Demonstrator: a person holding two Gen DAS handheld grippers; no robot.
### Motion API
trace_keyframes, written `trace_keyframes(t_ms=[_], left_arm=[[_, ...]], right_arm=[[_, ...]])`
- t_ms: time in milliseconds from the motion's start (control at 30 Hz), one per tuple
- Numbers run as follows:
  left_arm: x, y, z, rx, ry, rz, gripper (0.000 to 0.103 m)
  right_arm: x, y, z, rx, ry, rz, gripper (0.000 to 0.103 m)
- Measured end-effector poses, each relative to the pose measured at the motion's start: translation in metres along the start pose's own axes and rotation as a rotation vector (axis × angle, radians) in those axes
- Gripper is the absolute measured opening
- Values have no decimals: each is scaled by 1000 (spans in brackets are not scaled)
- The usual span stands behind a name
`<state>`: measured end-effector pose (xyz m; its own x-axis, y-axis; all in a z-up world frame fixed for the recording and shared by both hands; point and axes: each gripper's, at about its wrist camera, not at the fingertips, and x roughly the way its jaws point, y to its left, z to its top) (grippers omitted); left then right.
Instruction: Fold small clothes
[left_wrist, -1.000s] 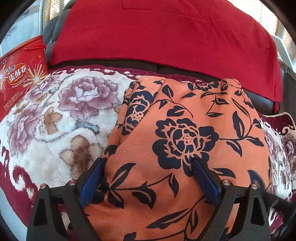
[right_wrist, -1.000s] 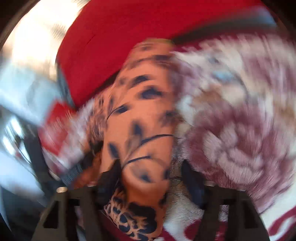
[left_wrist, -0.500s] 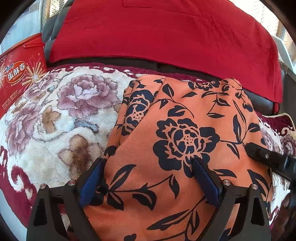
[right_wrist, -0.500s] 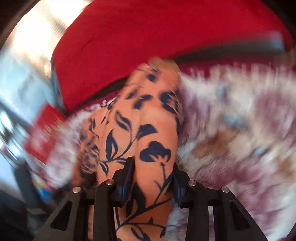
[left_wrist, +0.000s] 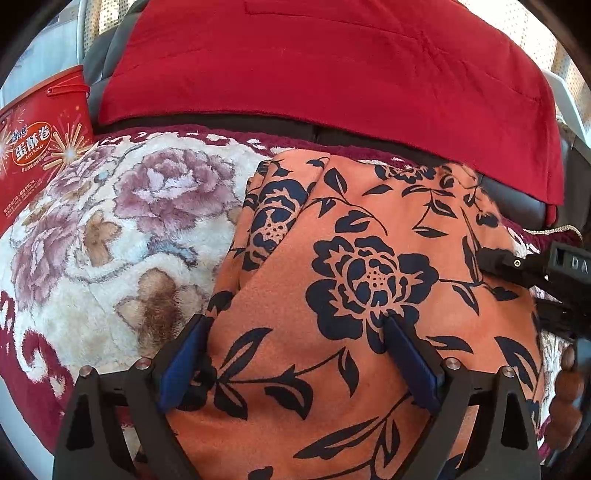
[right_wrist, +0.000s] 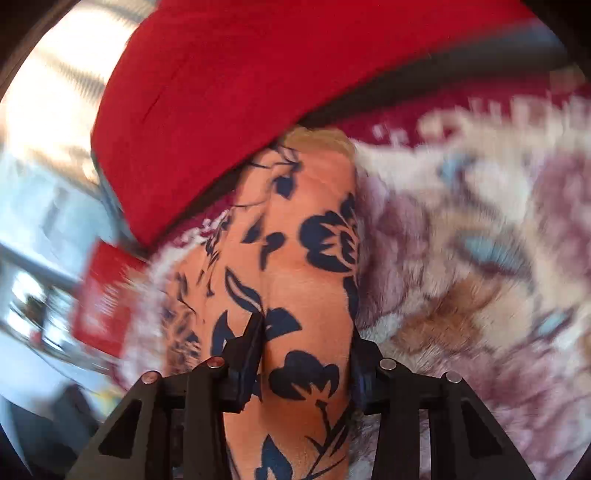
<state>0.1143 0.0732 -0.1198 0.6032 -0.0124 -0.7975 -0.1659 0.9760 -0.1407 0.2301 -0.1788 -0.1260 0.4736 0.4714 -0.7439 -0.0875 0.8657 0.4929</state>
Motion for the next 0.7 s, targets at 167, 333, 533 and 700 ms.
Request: trace_keyframes(t_ms=[167,333,533,700], left_arm=[[1,1,1,-11,6,-5,96],[0,0,0,-10,2,-8,96],[-1,1,0,-11,2,-9,96],[-2,1,-1,-12,-4,-9,96]], right_arm=[[0,32,-12,-164,-24,-147,45],[1,-12,-26,139,26,28,79],[-9,19,-57,-58,10,-28,53],[-10,36,-61,-120,11,-86,53]])
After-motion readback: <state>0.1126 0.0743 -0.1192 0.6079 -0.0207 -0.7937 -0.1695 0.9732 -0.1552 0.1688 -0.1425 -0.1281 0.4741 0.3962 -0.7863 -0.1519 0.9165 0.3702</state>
